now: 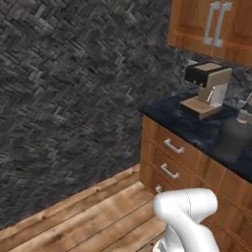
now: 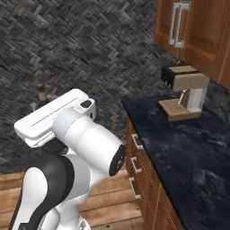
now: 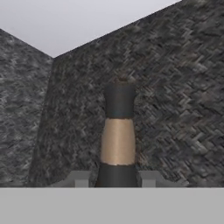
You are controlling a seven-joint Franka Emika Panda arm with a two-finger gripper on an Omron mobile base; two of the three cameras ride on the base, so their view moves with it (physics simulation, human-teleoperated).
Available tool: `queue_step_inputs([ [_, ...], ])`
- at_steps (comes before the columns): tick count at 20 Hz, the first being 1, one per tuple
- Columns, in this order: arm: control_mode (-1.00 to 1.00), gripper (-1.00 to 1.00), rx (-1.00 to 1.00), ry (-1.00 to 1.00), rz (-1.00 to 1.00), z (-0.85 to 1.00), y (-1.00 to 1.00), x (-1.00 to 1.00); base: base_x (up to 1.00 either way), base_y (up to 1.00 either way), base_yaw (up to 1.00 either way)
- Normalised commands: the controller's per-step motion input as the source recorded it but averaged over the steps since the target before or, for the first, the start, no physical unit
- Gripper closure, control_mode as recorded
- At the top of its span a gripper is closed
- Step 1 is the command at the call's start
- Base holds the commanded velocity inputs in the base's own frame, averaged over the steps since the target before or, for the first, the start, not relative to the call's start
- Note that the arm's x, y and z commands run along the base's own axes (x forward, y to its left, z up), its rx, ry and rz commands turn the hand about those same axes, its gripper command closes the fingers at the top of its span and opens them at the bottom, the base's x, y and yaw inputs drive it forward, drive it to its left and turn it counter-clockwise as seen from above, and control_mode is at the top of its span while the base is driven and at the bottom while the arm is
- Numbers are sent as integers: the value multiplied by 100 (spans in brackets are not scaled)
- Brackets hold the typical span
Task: Get the candle and the liquor from the cabinet and move them to the dining counter.
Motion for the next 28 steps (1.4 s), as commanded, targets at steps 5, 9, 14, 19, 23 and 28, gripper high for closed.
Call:
queue_step_inputs([
  [5,100,100,0,0,0,0,0,0,0,53,59],
  [9,100,100,0,0,0,0,0,0,0,54,58],
  [14,100,100,0,0,0,0,0,0,0,52,58],
  [19,100,100,0,0,0,0,0,0,0,55,57],
  [23,100,100,0,0,0,0,0,0,3,55,54],
  [28,100,100,0,0,0,0,0,0,9,60,50],
])
